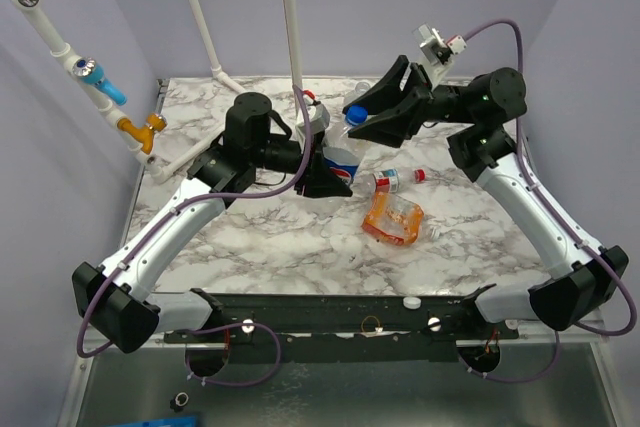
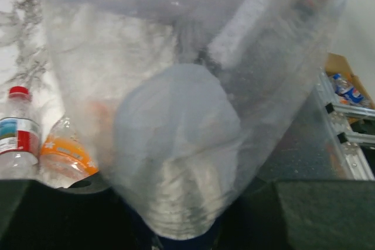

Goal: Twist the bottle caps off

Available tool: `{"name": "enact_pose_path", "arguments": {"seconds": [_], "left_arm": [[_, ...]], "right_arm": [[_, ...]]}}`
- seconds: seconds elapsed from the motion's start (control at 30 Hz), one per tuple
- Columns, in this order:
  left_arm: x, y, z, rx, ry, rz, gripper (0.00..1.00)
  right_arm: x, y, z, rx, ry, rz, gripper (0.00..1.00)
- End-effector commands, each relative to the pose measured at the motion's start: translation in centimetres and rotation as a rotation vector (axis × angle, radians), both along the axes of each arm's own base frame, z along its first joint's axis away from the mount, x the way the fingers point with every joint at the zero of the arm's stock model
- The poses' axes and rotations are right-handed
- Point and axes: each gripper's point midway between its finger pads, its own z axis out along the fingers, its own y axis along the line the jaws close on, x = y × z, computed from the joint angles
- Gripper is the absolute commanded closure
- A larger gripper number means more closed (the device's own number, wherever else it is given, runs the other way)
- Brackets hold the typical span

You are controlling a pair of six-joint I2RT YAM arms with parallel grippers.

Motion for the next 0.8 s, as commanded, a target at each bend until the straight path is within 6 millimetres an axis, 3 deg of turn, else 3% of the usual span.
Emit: {"name": "enact_pose_path", "arguments": {"seconds": [0.0,0.03,0.13,0.27,0.43,0.57,0.77], "left_arm": [[2.2,0.2,2.2,-0.038,-0.095,0.129,0.95],[2.8,0.3,1.9,-0.031,-0.110,0.161,0.95],[5.7,0.6,1.1,0.005,-0.157,0.310,0.95],[9.0,1.6,-0.2,0.066,-0.252,0.472,0.94],[11.2,2.6,-1.4,0.123,-0.353,0.568,0.94],[12.3,2.9,-2.0,0.151,-0.401,0.613,0.95],[13.1,2.7,-2.6,0.179,-0.422,0.637,0.95]], "right_arm": [[1.6,0.2,-1.7,-0.067,0.043,-0.129,0.35],[2.4,0.1,-1.3,-0.054,0.054,-0.188,0.21],[3.8,-0.6,0.1,-0.002,0.086,-0.317,0.01],[5.7,-1.1,1.3,0.032,0.164,-0.437,0.00],[10.1,-1.3,-0.1,-0.035,0.298,-0.656,0.00],[11.4,-0.9,-0.7,-0.044,0.324,-0.728,0.00],[12.0,0.3,-1.2,-0.053,0.330,-0.720,0.20]]}}
